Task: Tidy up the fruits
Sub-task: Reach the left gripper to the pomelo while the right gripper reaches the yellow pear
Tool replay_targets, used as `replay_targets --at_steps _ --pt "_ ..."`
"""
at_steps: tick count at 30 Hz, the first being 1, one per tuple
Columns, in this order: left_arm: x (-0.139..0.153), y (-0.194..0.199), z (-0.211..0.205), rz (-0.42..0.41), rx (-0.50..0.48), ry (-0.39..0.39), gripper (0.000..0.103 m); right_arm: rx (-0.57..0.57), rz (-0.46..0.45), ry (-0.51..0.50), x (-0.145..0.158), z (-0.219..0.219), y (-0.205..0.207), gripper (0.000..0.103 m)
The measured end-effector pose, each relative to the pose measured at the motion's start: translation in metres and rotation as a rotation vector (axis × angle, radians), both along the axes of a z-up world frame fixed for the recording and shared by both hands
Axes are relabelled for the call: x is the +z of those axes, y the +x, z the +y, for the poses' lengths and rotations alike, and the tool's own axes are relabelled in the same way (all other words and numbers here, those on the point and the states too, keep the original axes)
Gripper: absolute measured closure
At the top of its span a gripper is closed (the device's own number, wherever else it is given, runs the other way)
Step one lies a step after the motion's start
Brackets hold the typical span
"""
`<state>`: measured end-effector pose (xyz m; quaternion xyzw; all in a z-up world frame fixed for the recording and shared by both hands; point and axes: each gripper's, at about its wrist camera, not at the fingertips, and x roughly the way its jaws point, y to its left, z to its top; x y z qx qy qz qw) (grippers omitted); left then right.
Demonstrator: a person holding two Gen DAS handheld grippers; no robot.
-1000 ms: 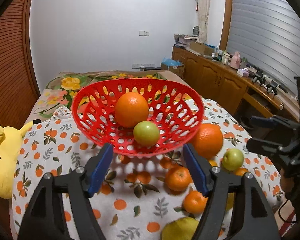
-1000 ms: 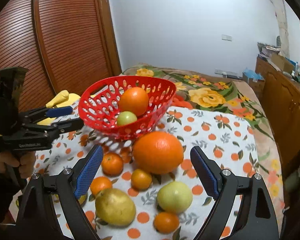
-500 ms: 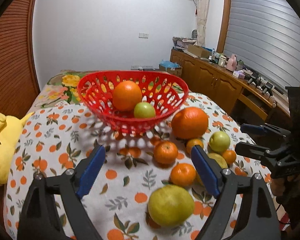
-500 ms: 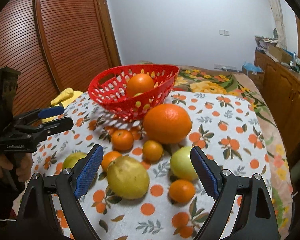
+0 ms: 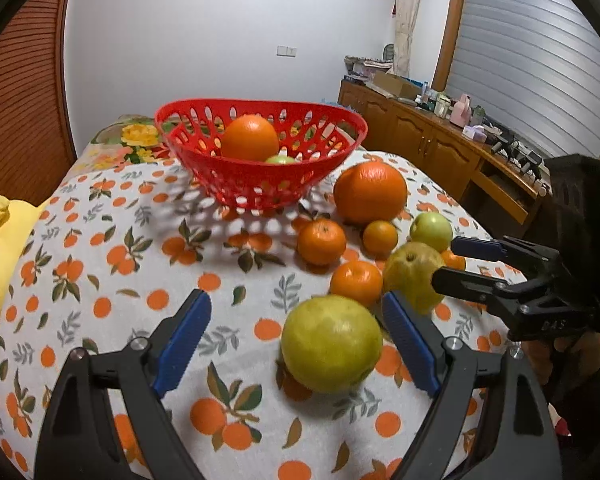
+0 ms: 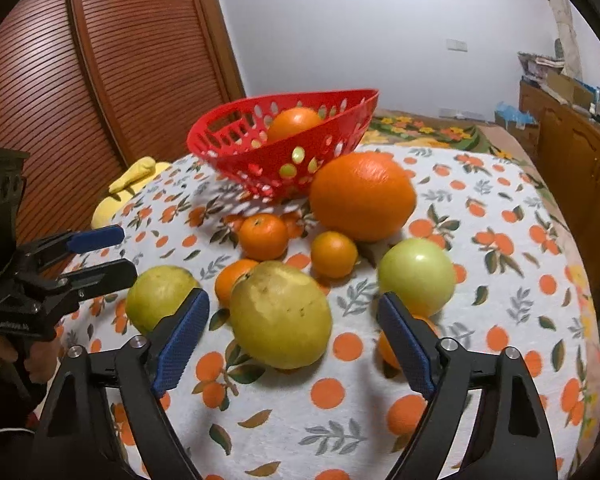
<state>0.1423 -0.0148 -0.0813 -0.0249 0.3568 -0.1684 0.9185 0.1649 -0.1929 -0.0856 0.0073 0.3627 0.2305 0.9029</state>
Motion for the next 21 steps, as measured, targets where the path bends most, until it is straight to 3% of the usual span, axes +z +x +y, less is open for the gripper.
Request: replay_targets --at_steps 15,21 --pt "-0.012 -0.007 0.000 0.028 -0.013 -0.018 0.015 0.018 0.051 -0.031 -0.022 0.015 0.006 0.038" --pt "-0.015 -0.009 -0.006 0.038 -0.031 -0.017 0.015 0.019 0.066 -0.029 -0.026 0.016 0.007 0.039"
